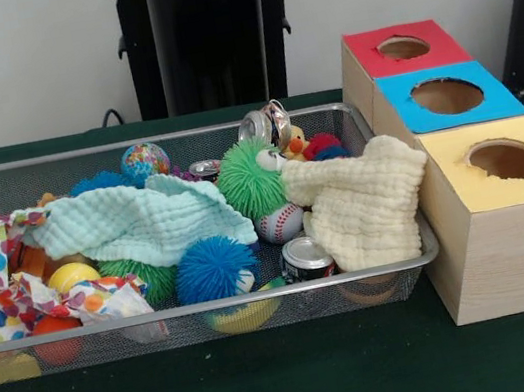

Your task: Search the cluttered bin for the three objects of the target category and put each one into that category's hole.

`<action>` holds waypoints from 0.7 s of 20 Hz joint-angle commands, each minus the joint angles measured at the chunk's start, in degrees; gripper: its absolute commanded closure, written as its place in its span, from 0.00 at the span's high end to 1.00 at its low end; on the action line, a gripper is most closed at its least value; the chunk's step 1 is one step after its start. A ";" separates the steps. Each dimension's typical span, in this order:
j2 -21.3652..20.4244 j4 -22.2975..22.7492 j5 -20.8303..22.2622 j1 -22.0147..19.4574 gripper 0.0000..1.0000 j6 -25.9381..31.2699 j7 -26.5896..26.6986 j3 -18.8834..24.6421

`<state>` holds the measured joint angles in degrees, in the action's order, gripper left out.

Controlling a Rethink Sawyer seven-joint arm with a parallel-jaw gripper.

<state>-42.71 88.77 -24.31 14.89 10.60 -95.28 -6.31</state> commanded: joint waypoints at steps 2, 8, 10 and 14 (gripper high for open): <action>2.68 -3.84 3.78 3.37 0.00 9.53 -5.24 5.32; 4.10 -6.43 1.93 6.99 0.00 10.39 -11.46 1.77; 1.20 -5.85 3.21 5.57 0.00 13.05 -9.29 1.26; 0.32 -8.36 5.86 4.79 0.00 18.19 -5.77 -0.15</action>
<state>-42.72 82.96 -21.54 22.09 16.59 -95.28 -5.02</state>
